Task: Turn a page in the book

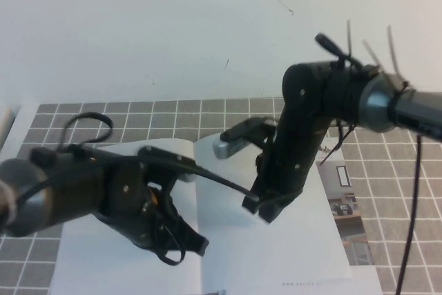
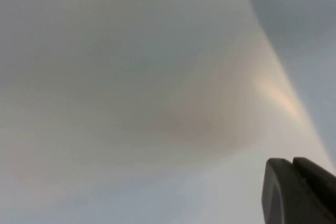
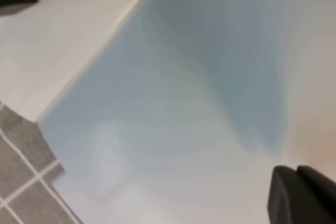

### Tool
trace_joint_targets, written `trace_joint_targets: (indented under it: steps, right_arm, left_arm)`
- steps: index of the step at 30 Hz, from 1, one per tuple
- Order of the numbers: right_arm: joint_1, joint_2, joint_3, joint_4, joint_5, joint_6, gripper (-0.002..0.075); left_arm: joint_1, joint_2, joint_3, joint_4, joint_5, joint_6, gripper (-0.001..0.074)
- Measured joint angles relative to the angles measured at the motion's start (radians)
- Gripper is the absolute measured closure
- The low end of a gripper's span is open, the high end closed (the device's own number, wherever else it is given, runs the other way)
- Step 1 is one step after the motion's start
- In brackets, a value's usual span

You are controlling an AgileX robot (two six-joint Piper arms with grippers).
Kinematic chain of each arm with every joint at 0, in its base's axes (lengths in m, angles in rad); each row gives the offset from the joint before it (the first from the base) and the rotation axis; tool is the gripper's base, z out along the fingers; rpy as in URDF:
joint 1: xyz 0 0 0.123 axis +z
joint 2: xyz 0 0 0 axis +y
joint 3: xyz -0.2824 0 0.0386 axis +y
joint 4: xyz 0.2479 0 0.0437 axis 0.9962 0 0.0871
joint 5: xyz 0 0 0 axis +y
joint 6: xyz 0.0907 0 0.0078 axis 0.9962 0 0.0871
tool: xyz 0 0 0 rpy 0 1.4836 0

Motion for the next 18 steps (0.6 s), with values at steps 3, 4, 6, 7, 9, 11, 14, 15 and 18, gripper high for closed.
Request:
trace_joint_targets:
  steps: [3,4,6,7,9,11,14,15,18]
  right_arm:
    - [0.0,-0.094,0.004,-0.119,0.006,0.032,0.0727]
    - [0.0,-0.137,0.004,-0.163,0.008,0.045,0.0727]
    - [0.0,-0.223,0.004,-0.24,0.011,0.064,0.0727]
    - [0.0,-0.272,0.004,-0.276,0.015,0.07,0.0727]
    - [0.0,-0.368,0.004,-0.327,0.029,0.073,0.0727]
    - [0.0,-0.458,0.004,-0.366,0.048,0.077,0.0727]
    - [0.0,-0.572,0.009,-0.383,0.076,0.08,0.0727]
    - [0.0,-0.603,0.017,-0.384,0.077,0.08,0.0727]
    - [0.0,-0.715,0.091,-0.385,0.075,0.094,0.0727]
  left_arm:
    - [0.0,-0.121,0.0,0.009,0.014,0.0,0.0738]
    - [0.0,-0.174,-0.002,0.024,0.018,0.0,0.0738]
    - [0.0,-0.273,-0.004,0.048,0.023,0.0,0.0738]
    - [0.0,-0.316,-0.004,0.061,0.027,0.0,0.0738]
    - [0.0,-0.423,-0.004,0.092,0.05,-0.004,0.0738]
    - [0.0,-0.522,-0.004,0.12,0.094,-0.006,0.0738]
    - [0.0,-0.659,-0.004,0.149,0.162,-0.009,0.0738]
    - [0.0,-0.694,0.0,0.156,0.163,-0.011,0.0738]
    - [0.0,-0.814,0.042,0.164,0.112,-0.013,0.0738]
